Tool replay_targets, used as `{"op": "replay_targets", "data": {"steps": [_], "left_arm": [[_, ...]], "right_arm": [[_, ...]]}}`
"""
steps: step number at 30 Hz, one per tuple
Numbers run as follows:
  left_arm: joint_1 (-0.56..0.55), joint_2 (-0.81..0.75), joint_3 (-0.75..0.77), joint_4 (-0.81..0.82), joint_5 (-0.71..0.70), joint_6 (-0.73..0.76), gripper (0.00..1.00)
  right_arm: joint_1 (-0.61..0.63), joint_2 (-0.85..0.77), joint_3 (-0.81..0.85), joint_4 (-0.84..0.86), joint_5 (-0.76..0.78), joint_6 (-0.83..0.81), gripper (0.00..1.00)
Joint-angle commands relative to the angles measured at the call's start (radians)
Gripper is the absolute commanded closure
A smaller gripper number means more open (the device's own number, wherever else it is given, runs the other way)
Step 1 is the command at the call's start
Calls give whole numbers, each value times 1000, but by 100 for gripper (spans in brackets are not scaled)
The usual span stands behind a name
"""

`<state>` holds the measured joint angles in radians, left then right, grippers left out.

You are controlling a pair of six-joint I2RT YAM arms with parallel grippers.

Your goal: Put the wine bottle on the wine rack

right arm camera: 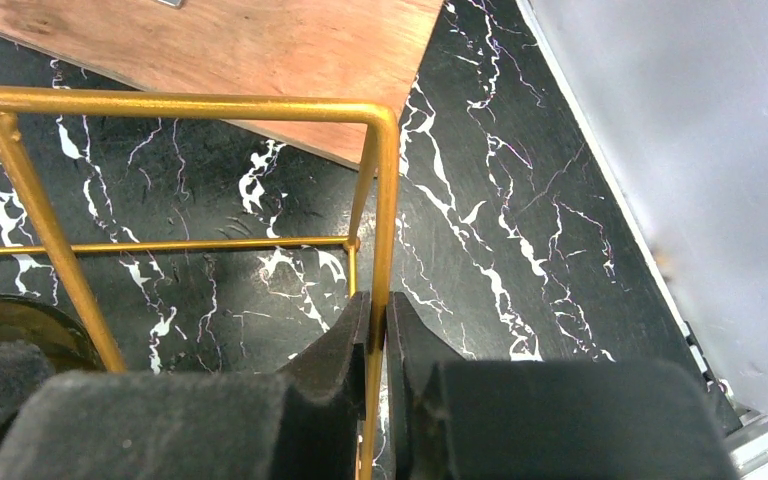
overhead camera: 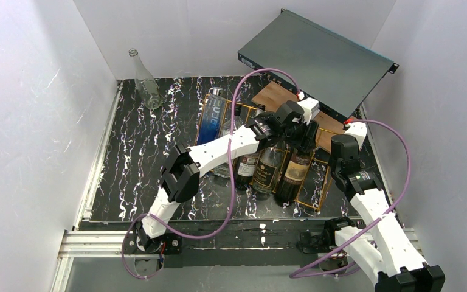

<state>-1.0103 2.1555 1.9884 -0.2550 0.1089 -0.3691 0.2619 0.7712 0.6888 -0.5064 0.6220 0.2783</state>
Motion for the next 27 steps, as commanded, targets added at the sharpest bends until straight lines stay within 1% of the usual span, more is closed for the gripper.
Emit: {"op": "replay_targets", "data": {"steps": [1,5,9,10,11,15,17,23,24,25,26,27], "left_arm": [[-3,12,27,-142,9,25,42],[-2,-8,41,-148,19,24,37],[1,-44,53,-161,31,21,34],[2,-57,54,-165,37,20,33],[2,-70,56,-168,42,18,32],[8,-122,66,-173,69,16,26],[11,-144,80,-184,80,18,25],[18,-187,89,-196,112,7,20],[20,-186,95,-203,112,2,12],[22,-188,98,-211,115,-3,9],[24,-195,97,-216,120,-4,4],[23,-208,93,-219,121,-4,2]], "right_arm": [[7,-28,20,79,-36,-6,99],[8,-31,27,74,-31,-5,99],[7,-34,33,66,-29,-3,99],[8,-35,35,63,-28,-2,95],[8,-37,38,60,-30,-1,89],[8,-48,55,43,-38,7,81],[8,-53,64,34,-39,15,76],[8,-62,78,22,-58,16,55],[8,-62,81,20,-62,16,53],[8,-62,88,15,-68,15,51],[8,-61,98,7,-76,14,50],[8,-62,110,-1,-83,10,47]]}}
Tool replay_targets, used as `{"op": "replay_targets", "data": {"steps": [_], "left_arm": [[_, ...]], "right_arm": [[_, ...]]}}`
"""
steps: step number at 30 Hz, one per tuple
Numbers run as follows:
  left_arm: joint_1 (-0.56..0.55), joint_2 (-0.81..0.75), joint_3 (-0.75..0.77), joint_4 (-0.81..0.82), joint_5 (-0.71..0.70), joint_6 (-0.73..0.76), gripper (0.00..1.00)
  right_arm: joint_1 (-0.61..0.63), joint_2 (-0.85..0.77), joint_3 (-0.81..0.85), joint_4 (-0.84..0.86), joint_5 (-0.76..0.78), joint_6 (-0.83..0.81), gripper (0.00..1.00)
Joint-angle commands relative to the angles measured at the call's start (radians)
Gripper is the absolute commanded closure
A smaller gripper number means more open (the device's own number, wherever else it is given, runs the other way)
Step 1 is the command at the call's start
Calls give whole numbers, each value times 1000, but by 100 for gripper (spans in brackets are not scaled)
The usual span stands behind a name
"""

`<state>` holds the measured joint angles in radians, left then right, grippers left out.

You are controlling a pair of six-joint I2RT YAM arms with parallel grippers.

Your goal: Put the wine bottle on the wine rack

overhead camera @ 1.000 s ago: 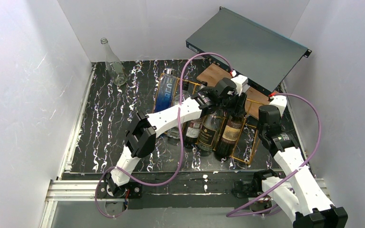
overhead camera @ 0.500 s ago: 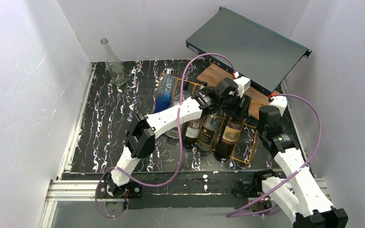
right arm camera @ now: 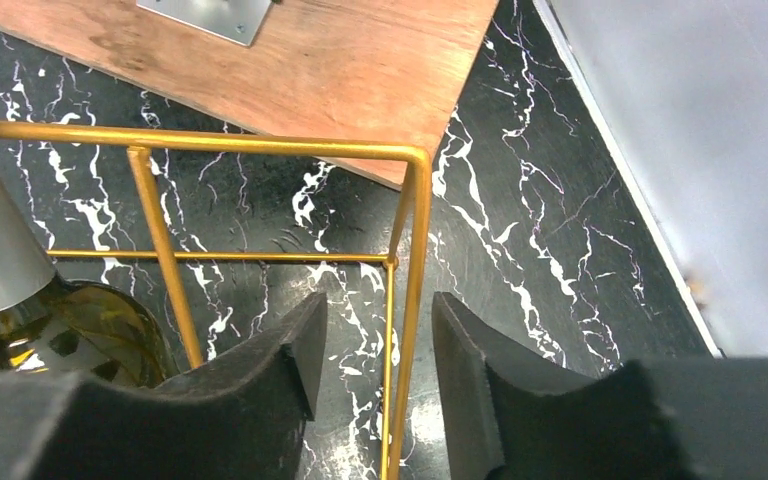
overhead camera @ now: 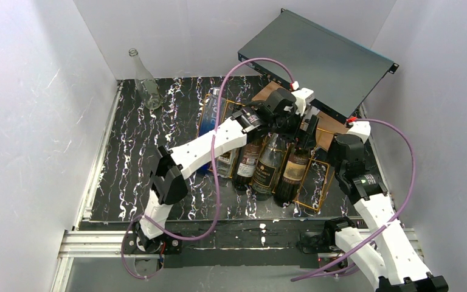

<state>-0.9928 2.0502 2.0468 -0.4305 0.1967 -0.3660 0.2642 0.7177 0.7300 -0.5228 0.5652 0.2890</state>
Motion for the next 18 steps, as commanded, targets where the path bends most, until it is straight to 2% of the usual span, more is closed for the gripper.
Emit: {"op": "replay_targets", "data": {"steps": [1,4,6,13,18], "left_arm": [[7,-118,27,-43,35,-3,2],[15,-186,-8,-45,38,19,2],[32,-252,-42,-50,38,38,2],[193,-569,-227,-99,-18,102,2],[361,-723,-269,-252,-22,119,2]], "right_arm": [[6,-9,79,5,-30,-5,44],[6,-30,113,-18,-46,-19,31],[6,-53,139,-21,-79,-32,28],[5,-92,201,-35,-212,-41,2],[6,-76,244,-42,-329,-59,2]]}}
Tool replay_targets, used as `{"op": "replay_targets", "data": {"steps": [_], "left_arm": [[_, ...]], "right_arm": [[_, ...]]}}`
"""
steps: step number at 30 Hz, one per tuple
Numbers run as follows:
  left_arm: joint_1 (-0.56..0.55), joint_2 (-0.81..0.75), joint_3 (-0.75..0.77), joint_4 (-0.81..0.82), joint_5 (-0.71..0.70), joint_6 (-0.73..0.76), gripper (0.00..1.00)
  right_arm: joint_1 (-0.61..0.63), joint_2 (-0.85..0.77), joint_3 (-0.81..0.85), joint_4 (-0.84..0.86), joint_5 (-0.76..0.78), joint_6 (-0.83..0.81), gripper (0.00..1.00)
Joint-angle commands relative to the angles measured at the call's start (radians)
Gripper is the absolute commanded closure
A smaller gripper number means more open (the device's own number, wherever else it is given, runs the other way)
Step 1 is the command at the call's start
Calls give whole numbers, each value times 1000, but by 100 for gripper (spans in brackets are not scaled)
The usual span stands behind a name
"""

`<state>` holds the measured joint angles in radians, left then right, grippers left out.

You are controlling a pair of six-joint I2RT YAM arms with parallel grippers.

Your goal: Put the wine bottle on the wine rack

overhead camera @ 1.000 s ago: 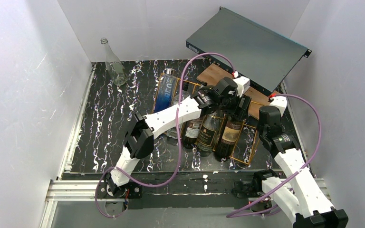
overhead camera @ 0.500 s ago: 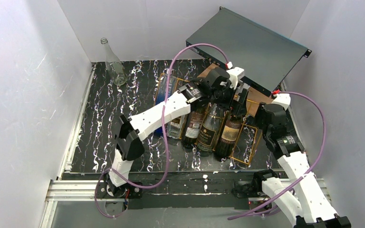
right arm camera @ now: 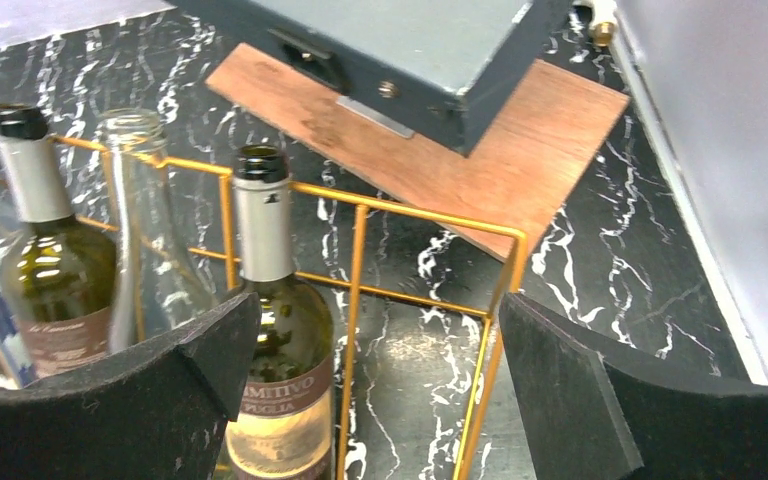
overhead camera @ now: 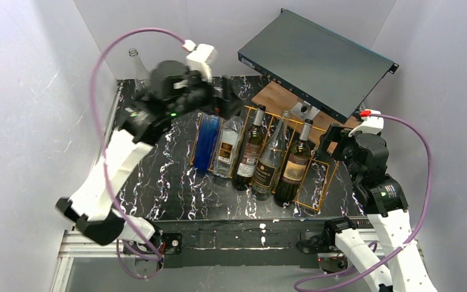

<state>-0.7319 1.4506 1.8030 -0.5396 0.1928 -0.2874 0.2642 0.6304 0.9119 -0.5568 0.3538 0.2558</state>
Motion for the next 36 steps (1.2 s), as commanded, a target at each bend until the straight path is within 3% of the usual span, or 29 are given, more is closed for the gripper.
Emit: {"op": "replay_targets", "data": {"steps": [1,7,11,17,23,31,36], "left_arm": [[129,-148,-35,-172,-25,53,2],[343,-256,-169,-218,-68,108,2],[459,-289,-248,-185,-118,65,2],[567,-332,-381,-24,-241,-37,2],[662,-326,-505,244,-248,-131,2],[703,-135,-383,449,-370,-34,2],[703,28,-296,577,-486,125,2]], "right_arm": [[6,13,72,-7,-143,-26,2],[6,62,128,9,-385,-17,2],[6,104,159,8,-535,20,2],[5,152,171,12,-691,88,2],[5,163,163,38,-706,106,2],[5,160,154,68,-708,115,2],[6,193,191,28,-680,57,2]]}}
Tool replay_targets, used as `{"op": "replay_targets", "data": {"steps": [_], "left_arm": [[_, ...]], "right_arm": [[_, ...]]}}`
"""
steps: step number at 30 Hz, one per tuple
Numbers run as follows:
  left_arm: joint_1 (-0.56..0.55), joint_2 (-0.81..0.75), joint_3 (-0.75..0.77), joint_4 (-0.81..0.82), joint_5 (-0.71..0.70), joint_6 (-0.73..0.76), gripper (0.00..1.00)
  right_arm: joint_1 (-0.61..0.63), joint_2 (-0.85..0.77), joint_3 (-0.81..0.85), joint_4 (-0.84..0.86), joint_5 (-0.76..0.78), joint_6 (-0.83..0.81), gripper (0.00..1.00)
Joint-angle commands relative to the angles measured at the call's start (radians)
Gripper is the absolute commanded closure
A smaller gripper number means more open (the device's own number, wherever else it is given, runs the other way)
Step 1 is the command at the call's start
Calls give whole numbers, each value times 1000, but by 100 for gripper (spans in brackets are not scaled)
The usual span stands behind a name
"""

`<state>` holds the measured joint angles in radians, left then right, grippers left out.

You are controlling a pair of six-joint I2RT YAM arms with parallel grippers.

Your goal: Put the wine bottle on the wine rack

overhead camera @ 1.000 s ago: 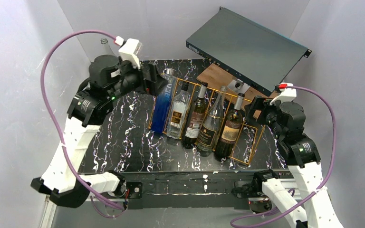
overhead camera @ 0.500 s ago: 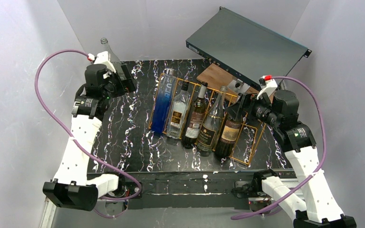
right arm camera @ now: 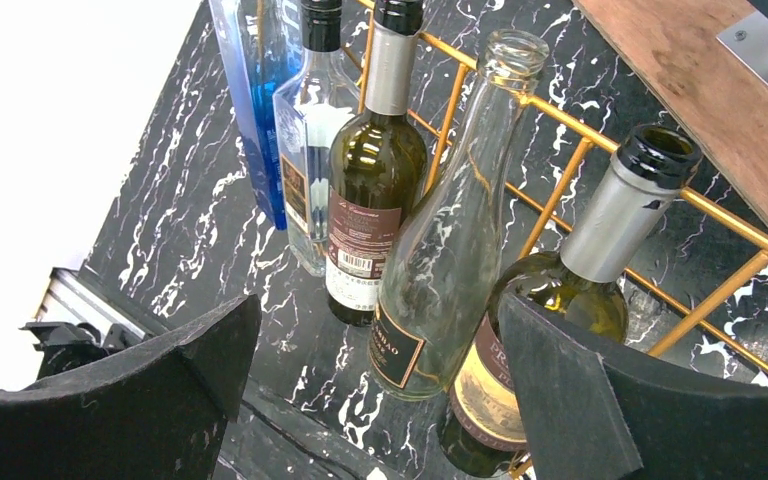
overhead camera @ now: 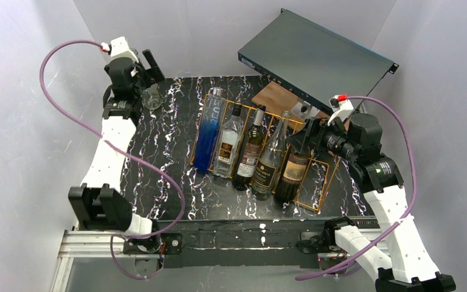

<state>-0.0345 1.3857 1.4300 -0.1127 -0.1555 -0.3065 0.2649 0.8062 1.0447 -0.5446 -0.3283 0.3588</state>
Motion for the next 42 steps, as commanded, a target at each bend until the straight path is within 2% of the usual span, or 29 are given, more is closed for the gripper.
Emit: {"op": "replay_targets", "data": {"steps": [1,4,7,12,19,22,25,29,32,33,35,38,39,40,42], "left_arm": [[6,127,109,142,-180,163,2],[16,251,217,119,-220,217,2],[33,335,304,85,-205,205,2],[33,465,401,107,-190,230,2],[71,644,532,146,-249,270,2],[83,690,557,143,-302,241,2],[96,724,573,154,-331,224,11],[110,780,617,153,-282,203,15],[110,795,627,158,-227,211,26],[110,794,625,157,-211,216,33],[110,787,613,157,-178,230,50],[111,768,582,155,-179,248,85],[110,760,571,154,-184,256,92],[110,752,559,149,-186,266,97],[110,712,516,133,-184,275,100]], "right_arm": [[5,21,67,5,8,-59,2],[5,25,85,-11,33,-87,2],[5,27,91,-5,54,-109,2],[4,56,129,-27,78,-150,2],[5,54,114,14,114,-139,2],[5,80,132,-7,134,-147,2],[4,88,139,-16,133,-161,2],[5,83,146,-34,146,-173,2],[5,81,144,-37,147,-173,2],[6,81,145,-37,146,-169,1],[4,81,149,-38,141,-156,2],[4,77,149,-40,132,-150,2],[5,78,151,-46,133,-151,2],[5,81,153,-55,134,-152,2],[4,80,150,-60,131,-155,2]]}}
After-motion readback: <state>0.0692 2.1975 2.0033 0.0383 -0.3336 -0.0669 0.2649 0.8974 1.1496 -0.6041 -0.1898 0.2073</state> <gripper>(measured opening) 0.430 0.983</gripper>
